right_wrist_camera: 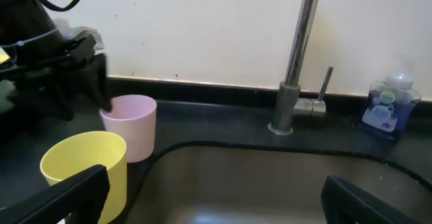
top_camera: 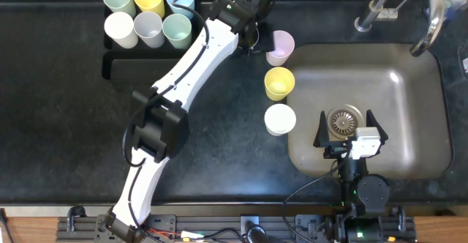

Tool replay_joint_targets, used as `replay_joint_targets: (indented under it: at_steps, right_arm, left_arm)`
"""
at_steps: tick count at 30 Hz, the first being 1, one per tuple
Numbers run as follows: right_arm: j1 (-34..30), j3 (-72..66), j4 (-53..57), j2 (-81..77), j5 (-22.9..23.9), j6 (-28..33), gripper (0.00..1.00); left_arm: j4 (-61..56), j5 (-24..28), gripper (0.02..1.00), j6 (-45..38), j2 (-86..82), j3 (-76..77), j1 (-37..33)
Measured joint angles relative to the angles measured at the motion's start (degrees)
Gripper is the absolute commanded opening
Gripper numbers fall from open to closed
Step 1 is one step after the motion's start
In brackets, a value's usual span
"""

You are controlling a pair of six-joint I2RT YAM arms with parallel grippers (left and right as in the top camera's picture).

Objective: Store Cups

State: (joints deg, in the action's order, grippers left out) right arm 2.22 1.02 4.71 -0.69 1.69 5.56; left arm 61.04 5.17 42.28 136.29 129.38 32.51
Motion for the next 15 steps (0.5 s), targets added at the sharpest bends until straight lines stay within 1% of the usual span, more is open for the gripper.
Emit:
replay_joint_targets:
  at_steps: [1, 2, 10, 15]
  right_arm:
    - [0.00, 0.00, 0.00, 0.00, 0.00, -0.02, 0.996]
    - [0.00, 0.00, 0.00, 0.00, -0.02, 0.00, 0.996]
    - [0.00, 0.00, 0.00, 0.00, 0.00, -0.02, 0.998]
    - [0.00, 0.00, 0.00, 0.00, 0.00, 0.00, 0.996]
  left_arm:
    - [-0.02, 0.13, 0.099, 0.90, 0.24, 0.00, 0.02]
    - [-0.13, 0.20, 0.036, 1.44, 0.52, 0.00, 0.02]
    - [-2.49, 0.85, 0.036, 4.74, 1.68, 0.48, -0.02]
    - [0.35, 0.94, 0.036, 5.42, 0.42, 0.48, -1.60]
